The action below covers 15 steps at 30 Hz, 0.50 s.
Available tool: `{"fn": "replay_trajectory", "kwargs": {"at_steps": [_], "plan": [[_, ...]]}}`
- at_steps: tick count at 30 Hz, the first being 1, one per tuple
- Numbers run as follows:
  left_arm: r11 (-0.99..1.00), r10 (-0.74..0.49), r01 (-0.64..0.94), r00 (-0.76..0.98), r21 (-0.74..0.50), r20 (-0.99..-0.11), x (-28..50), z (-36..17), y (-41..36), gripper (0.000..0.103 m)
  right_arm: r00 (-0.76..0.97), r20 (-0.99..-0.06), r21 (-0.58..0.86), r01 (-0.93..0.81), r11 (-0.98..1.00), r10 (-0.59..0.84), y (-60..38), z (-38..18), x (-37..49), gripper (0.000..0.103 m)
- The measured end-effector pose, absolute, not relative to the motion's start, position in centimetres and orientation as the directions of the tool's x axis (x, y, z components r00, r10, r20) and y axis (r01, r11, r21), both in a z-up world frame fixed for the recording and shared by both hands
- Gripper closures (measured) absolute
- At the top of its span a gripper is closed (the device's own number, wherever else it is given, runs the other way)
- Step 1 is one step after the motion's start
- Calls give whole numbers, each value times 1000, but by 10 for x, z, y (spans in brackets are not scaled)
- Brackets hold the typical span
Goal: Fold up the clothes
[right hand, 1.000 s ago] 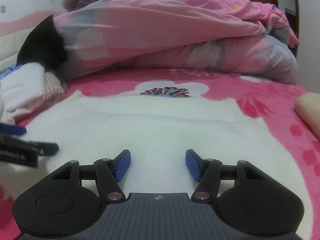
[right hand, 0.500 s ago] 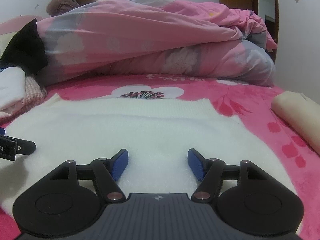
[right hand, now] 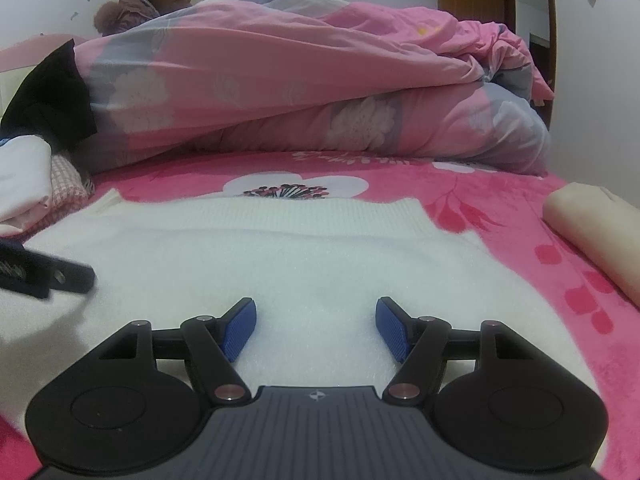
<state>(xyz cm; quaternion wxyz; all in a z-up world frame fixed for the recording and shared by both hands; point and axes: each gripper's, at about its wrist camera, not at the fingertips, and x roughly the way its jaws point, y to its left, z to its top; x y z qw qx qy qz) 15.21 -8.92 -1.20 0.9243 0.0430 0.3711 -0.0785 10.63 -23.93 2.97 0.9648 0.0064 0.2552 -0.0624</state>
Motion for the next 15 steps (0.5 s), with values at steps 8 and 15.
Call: {"fn": "replay_trajectory", "kwargs": {"at_steps": [8, 15], "plan": [[984, -115, 177, 720, 20, -684, 150, -12, -88, 0, 864, -490, -21, 124, 992, -118, -238, 29, 107, 34], [984, -114, 175, 722, 20, -682, 150, -13, -89, 0, 864, -489, -20, 125, 992, -119, -238, 29, 106, 34]]}}
